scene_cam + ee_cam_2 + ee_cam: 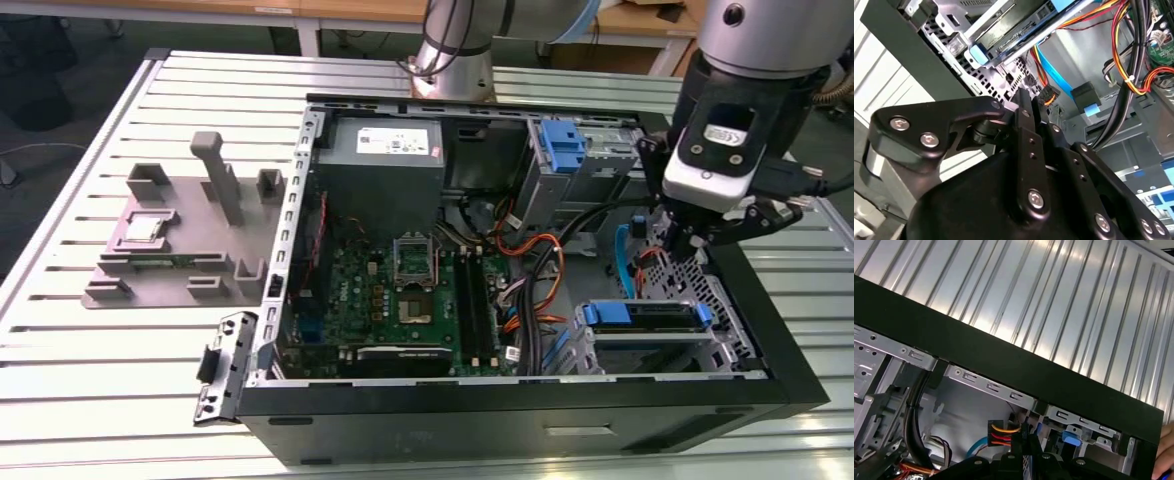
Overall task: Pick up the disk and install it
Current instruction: 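Insert the first disk wire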
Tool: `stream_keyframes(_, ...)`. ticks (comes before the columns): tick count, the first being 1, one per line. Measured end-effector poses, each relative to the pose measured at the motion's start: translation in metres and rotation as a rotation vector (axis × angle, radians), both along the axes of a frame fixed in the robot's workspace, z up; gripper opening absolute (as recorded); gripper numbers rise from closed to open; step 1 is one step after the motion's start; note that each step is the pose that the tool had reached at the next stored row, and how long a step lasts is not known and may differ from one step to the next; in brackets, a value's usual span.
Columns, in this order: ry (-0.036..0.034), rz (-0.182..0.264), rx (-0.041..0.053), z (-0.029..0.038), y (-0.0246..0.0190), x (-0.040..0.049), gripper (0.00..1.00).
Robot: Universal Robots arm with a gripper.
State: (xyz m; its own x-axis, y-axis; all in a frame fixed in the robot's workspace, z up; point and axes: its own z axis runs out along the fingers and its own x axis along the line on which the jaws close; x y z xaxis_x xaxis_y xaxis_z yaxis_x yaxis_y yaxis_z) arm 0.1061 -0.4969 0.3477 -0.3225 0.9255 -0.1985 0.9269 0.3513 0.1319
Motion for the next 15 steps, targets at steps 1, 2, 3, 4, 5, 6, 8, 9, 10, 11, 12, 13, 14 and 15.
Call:
stream_keyframes(1,-0.0002,-0.009,0.0,-0.0003,-0.0002,0.0,0.17)
stream_keyframes(2,-0.0005,-0.017,-0.0001,-0.0006,-0.0005,0.0,0.17)
stream_keyframes(3,-0.0006,-0.026,-0.0001,-0.0009,-0.0007,0.0,0.17)
stream_keyframes(4,-0.0008,-0.035,-0.0001,-0.0012,-0.001,0.0,0.17)
stream_keyframes(5,-0.001,-0.044,-0.0001,-0.0015,-0.0012,0.0,0.17)
stream_keyframes(6,-0.0018,-0.052,-0.0001,-0.002,-0.0016,0.0,0.17)
stream_keyframes(8,-0.0051,-0.062,0.0001,-0.0032,-0.0022,0.0001,0.17)
stream_keyframes(9,-0.0087,-0.064,0.0001,-0.0039,-0.0025,0.0,0.17)
stream_keyframes(10,-0.014,-0.066,0.0003,-0.0045,-0.0025,0.0,0.17)
stream_keyframes(11,-0.0189,-0.068,0.0003,-0.0047,-0.0025,-0.0001,0.17)
stream_keyframes(12,-0.0224,-0.07,0.0005,-0.0048,-0.0026,-0.0001,0.17)
stream_keyframes(13,-0.0255,-0.073,0.0008,-0.0049,-0.0026,-0.0001,0.17)
stream_keyframes(14,-0.028,-0.079,0.0011,-0.0051,-0.0026,-0.0001,0.17)
stream_keyframes(15,-0.0301,-0.087,0.0013,-0.0052,-0.0026,-0.0001,0.17)
